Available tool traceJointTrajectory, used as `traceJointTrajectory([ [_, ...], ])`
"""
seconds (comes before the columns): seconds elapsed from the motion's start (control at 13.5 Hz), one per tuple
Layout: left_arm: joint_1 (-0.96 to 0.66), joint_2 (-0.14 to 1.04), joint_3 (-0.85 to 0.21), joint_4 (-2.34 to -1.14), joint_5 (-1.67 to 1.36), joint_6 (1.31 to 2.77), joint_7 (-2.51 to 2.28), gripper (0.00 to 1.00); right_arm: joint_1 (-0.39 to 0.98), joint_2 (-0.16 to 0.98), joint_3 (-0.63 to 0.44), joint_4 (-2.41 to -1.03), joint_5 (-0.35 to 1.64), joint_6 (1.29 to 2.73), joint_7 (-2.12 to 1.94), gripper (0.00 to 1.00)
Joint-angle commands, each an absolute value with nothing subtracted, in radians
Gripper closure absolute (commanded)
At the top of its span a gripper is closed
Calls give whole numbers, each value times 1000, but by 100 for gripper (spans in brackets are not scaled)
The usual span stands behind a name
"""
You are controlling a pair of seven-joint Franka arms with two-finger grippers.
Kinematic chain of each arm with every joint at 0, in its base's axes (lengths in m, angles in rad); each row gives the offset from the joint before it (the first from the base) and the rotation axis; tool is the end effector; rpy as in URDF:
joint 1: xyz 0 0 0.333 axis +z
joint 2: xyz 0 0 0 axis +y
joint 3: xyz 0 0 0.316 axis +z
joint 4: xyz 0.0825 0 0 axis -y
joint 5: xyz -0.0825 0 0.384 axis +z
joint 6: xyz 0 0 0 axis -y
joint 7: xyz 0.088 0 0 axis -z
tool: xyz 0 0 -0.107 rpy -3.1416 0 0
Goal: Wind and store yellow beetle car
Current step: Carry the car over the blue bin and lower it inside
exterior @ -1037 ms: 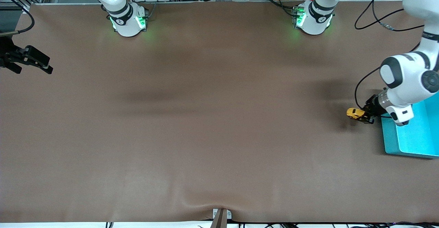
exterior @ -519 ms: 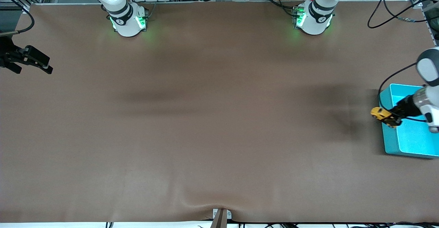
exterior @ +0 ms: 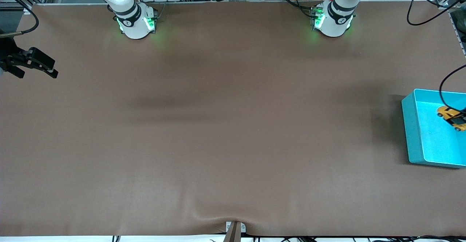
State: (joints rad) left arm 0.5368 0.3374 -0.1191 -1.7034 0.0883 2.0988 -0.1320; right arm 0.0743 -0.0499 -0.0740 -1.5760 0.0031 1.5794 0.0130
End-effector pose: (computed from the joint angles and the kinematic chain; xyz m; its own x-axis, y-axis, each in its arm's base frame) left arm 0.5951 0.2766 0.4032 0.8688 0.4909 0.0648 0.4935 -0.8692 -0.0312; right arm 0.5402 -0.0006 0.6501 0.9985 -0.0128 0.0530 -0.0125 -0.9999 -0.0075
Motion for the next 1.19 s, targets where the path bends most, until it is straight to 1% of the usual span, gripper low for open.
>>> traceJointTrajectory([
  [0.0,573,420,-124,-1619,130,2072,38,100,87,-58,-83,-1569,11,1574,34,0],
  [0.22,597,492,-123,-1571,133,2072,236,100,87,-58,-83,-1569,11,1574,34,0],
  [0.44,603,541,-103,-1571,156,2082,317,100,87,-58,-83,-1569,11,1574,34,0],
  [0.67,601,586,-106,-1569,250,2094,322,100,87,-58,-83,-1569,11,1572,32,0],
  [1.11,604,670,-106,-1568,255,2239,402,100,89,-58,-83,-1569,11,1574,31,0],
])
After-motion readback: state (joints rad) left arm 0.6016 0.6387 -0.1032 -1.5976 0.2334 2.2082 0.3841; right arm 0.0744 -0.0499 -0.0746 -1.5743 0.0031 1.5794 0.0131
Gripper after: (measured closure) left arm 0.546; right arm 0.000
